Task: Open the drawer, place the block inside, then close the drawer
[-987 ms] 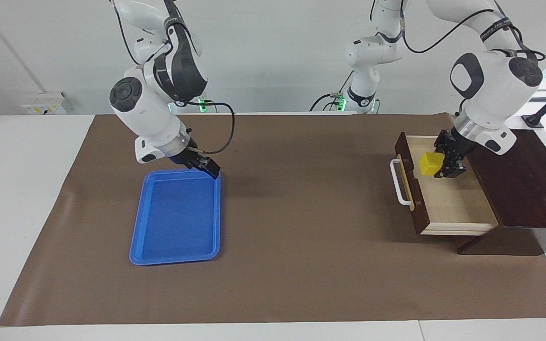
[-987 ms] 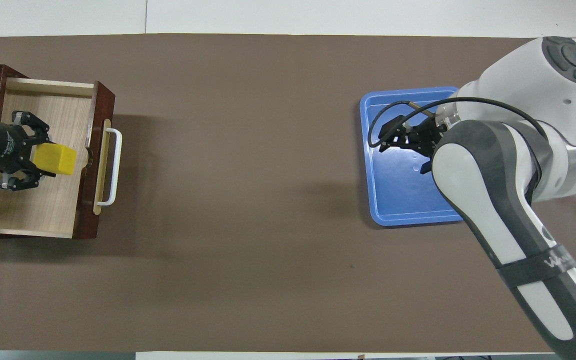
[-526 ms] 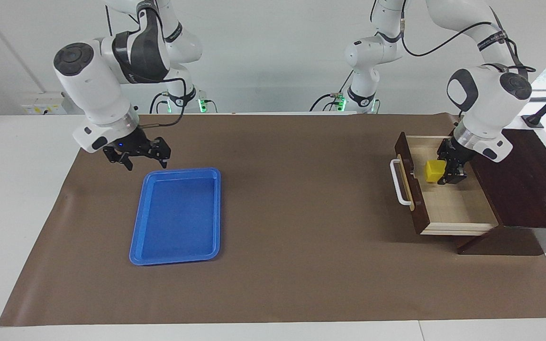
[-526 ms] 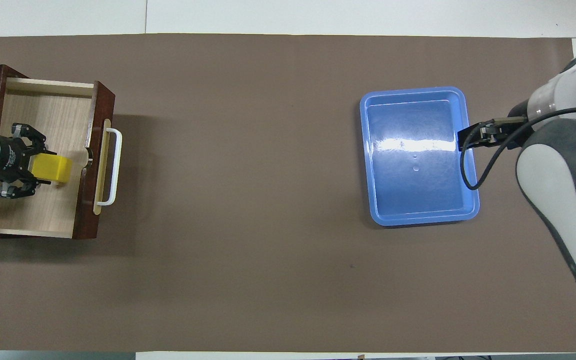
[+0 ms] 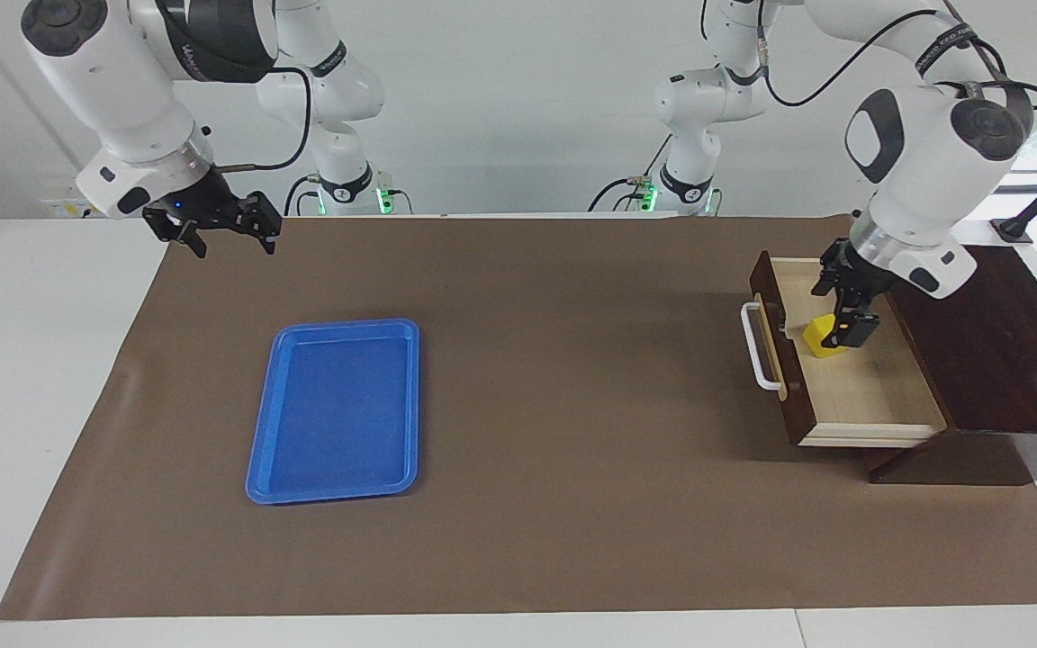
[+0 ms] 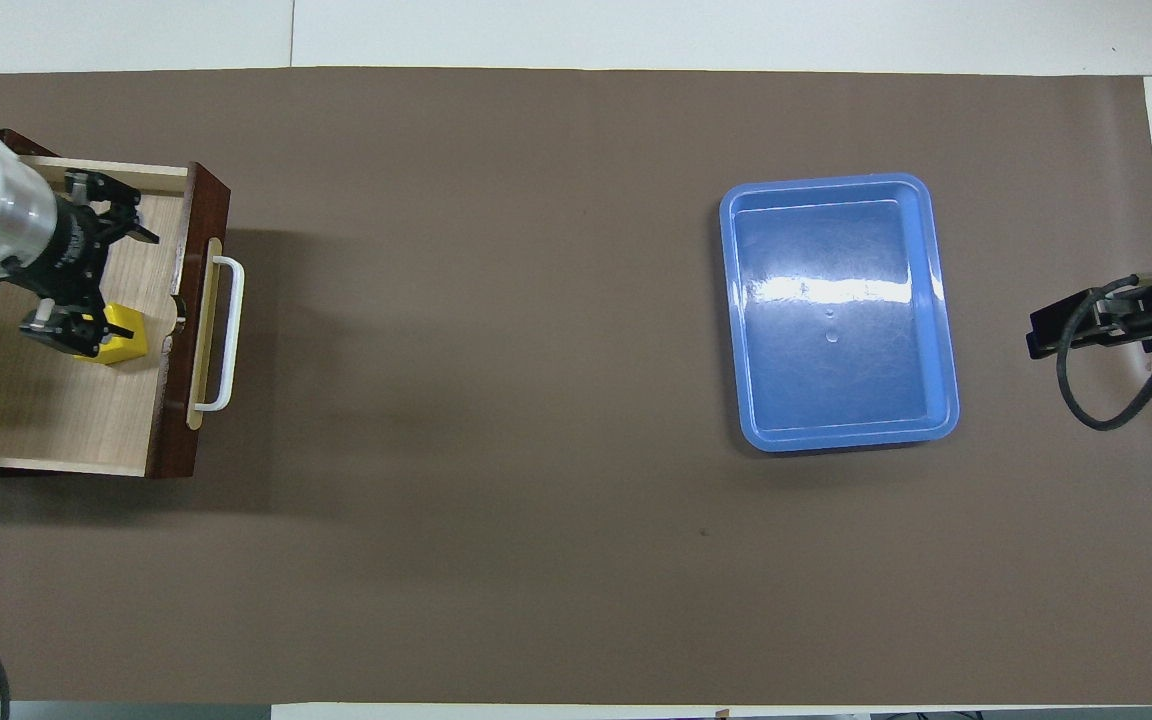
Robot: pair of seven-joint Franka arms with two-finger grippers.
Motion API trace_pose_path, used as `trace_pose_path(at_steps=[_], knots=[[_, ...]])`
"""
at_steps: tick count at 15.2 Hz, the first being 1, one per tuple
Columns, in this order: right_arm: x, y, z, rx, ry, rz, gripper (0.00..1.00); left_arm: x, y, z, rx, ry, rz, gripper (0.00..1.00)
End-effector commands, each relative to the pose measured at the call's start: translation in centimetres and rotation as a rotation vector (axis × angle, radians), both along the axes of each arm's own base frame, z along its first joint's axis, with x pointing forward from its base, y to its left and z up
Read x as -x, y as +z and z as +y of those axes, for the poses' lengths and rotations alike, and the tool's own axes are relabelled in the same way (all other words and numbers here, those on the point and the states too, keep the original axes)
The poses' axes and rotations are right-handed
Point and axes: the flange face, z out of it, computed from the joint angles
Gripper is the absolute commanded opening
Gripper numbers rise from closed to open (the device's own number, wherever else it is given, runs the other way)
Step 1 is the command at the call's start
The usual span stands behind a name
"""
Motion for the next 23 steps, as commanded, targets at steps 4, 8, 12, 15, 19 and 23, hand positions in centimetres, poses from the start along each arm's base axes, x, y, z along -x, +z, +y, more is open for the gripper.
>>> trace_pose_path(at_steps=[4, 8, 12, 15, 19, 23], knots=[[0.1, -0.3, -1.0, 0.031, -0.002, 0.015, 1.00, 3.4, -6.7, -2.0, -0.114, -0.066, -0.046, 1.00], [0.1, -0.2, -1.1, 0.031, -0.004, 0.016, 1.00, 1.7, -5.8, 2.6, -0.215, -0.129, -0.081, 1.00], [0.0, 0.1, -0.9, 0.014, -0.006, 0.008, 1.00, 1.2, -5.0, 8.3, -0.255, -0.214, -0.048, 1.00], [-0.1, 0.2, -1.0, 0.014, -0.009, 0.007, 1.00, 1.4, -5.0, 12.3, -0.256, -0.222, -0.028, 1.00], [-0.1, 0.1, -1.1, 0.014, -0.010, 0.008, 1.00, 1.3, -4.7, 13.3, -0.249, -0.265, -0.019, 1.00], [-0.1, 0.2, -1.0, 0.014, -0.008, 0.007, 1.00, 2.9, 1.4, 10.0, -0.074, -0.464, 0.027, 1.00]])
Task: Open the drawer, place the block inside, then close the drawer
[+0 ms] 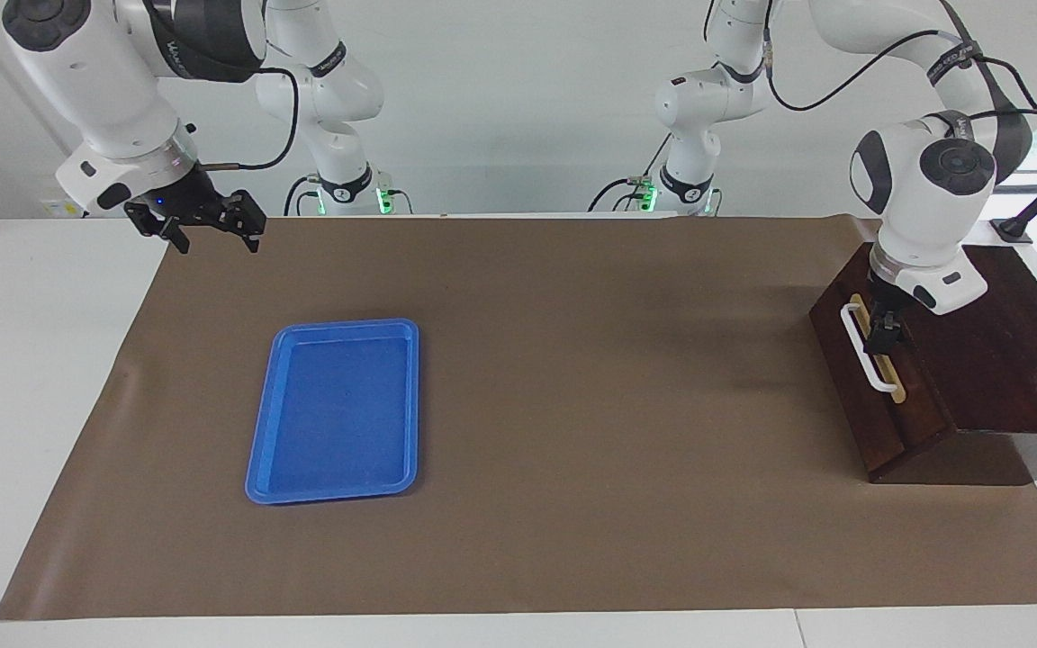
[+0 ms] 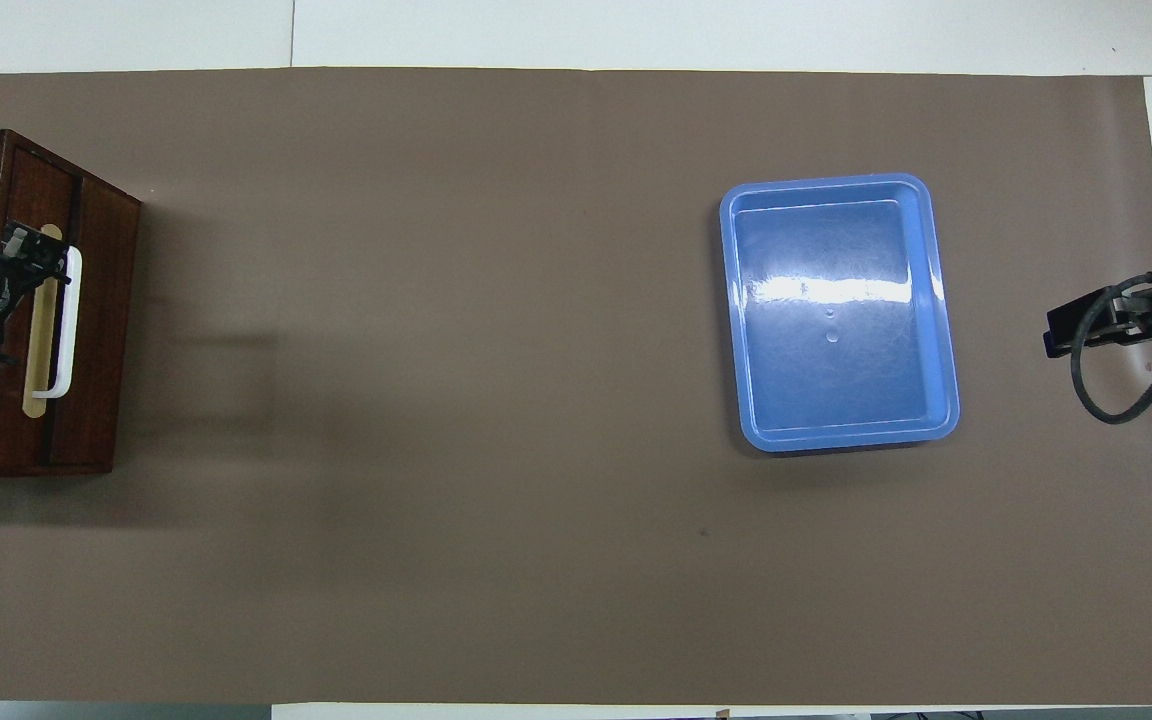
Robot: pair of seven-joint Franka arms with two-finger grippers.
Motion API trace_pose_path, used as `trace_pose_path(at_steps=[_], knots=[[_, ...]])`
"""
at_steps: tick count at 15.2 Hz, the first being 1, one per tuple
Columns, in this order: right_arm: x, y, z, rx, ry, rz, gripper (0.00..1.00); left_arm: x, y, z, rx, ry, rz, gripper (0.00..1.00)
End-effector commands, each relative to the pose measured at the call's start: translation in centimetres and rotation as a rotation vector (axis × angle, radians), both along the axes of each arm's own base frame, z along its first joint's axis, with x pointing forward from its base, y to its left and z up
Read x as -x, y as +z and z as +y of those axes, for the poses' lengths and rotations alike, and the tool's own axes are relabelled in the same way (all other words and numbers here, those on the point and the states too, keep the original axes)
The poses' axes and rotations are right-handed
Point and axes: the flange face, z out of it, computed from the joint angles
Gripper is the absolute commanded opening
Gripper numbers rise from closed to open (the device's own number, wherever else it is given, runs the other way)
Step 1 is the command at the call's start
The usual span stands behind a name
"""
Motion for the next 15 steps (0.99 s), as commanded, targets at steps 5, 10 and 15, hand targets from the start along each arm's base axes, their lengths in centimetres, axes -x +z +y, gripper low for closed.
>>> trace_pose_path(at_steps=[5, 10, 15], knots=[[0.1, 0.4, -0.4, 0.004, 0.001, 0.002, 1.00, 3.3, 12.4, -6.8, 0.223, -0.615, 0.184, 1.00], [0.1, 0.6, -0.5, 0.006, -0.001, -0.004, 1.00, 2.4, 11.7, -7.5, 0.295, -0.845, 0.257, 1.00], [0.1, 0.7, 0.3, 0.005, 0.012, -0.010, 1.00, 2.0, 12.4, -7.8, 0.286, -0.865, 0.248, 1.00]])
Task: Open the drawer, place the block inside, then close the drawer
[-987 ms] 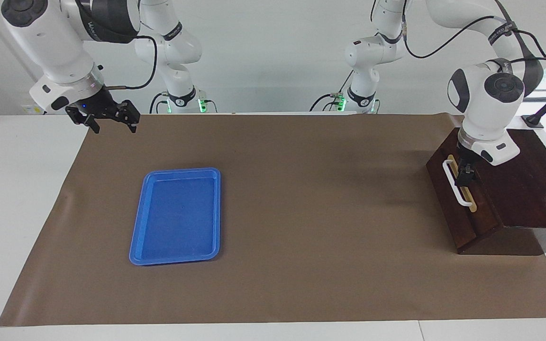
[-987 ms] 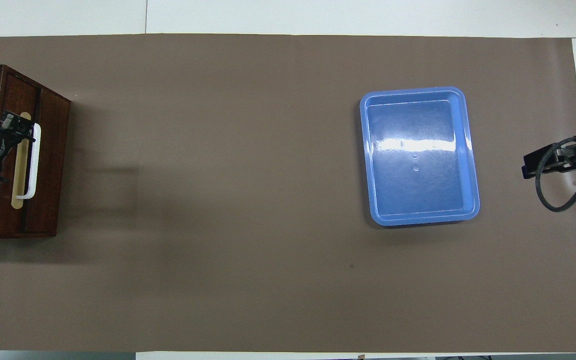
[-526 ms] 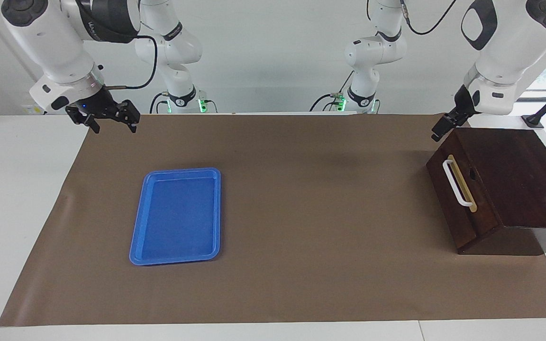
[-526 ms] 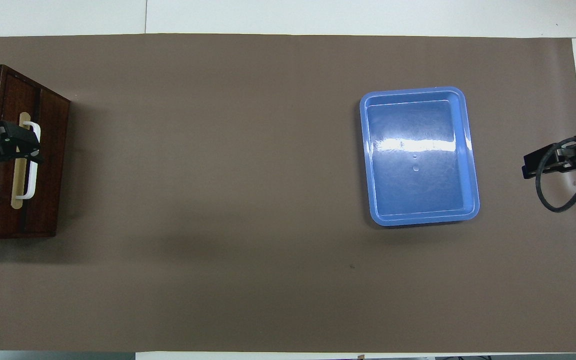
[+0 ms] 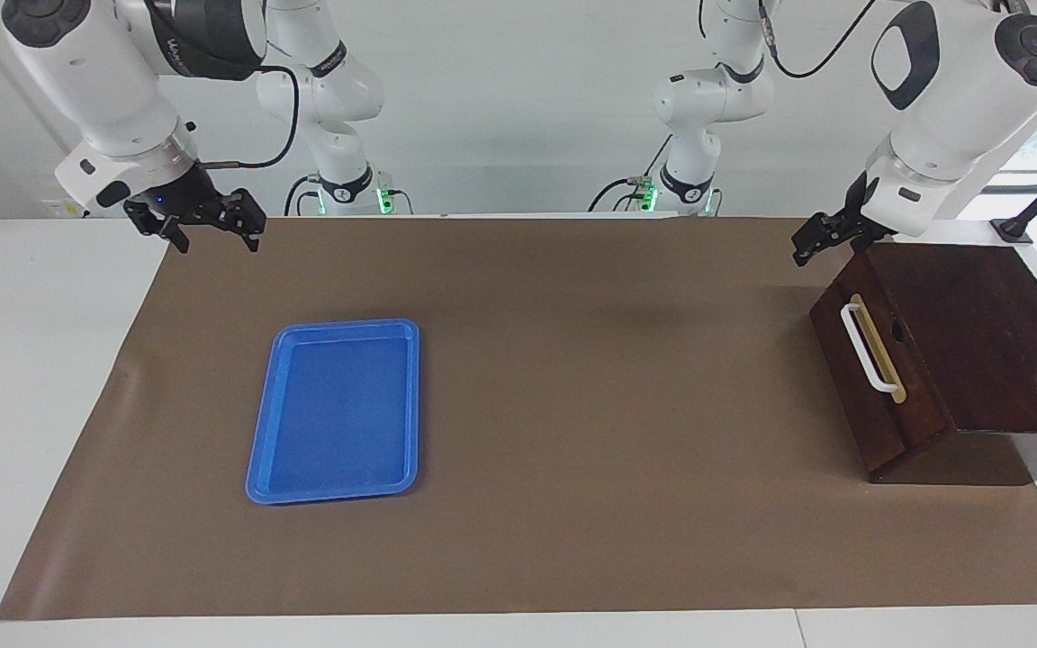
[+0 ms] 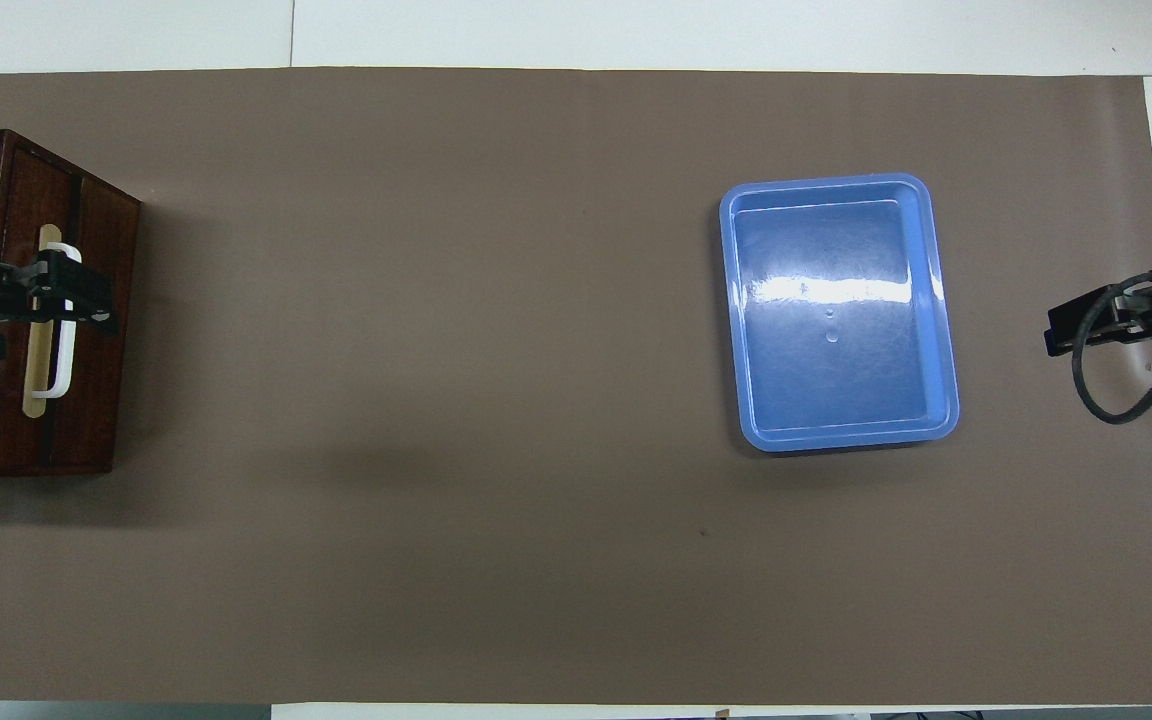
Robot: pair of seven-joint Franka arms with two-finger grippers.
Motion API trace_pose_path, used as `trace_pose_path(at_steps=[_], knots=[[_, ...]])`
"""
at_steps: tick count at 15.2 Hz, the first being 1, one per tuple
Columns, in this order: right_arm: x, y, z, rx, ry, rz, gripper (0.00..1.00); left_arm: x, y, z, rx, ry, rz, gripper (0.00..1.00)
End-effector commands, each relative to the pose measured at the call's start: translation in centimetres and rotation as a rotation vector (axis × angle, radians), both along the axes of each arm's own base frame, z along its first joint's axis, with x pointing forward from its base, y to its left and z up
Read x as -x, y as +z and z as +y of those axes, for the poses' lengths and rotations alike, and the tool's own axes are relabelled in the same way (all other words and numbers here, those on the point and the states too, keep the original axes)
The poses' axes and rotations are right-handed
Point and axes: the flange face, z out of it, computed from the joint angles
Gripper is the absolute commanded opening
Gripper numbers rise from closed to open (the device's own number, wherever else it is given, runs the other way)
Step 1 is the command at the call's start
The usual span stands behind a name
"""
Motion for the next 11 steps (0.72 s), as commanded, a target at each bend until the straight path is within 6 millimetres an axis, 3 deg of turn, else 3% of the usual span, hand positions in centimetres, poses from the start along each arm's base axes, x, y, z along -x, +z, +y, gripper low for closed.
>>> trace_pose_path(at_steps=[1, 11], knots=[[0.16, 0.47, 0.13, 0.005, 0.011, -0.003, 1.00, 0.17, 0.96, -0.88, 0.014, -0.031, 0.013, 1.00], [0.20, 0.44, -0.02, 0.003, 0.008, 0.000, 1.00, -0.16, 0.69, -0.28, 0.015, -0.040, -0.001, 1.00]])
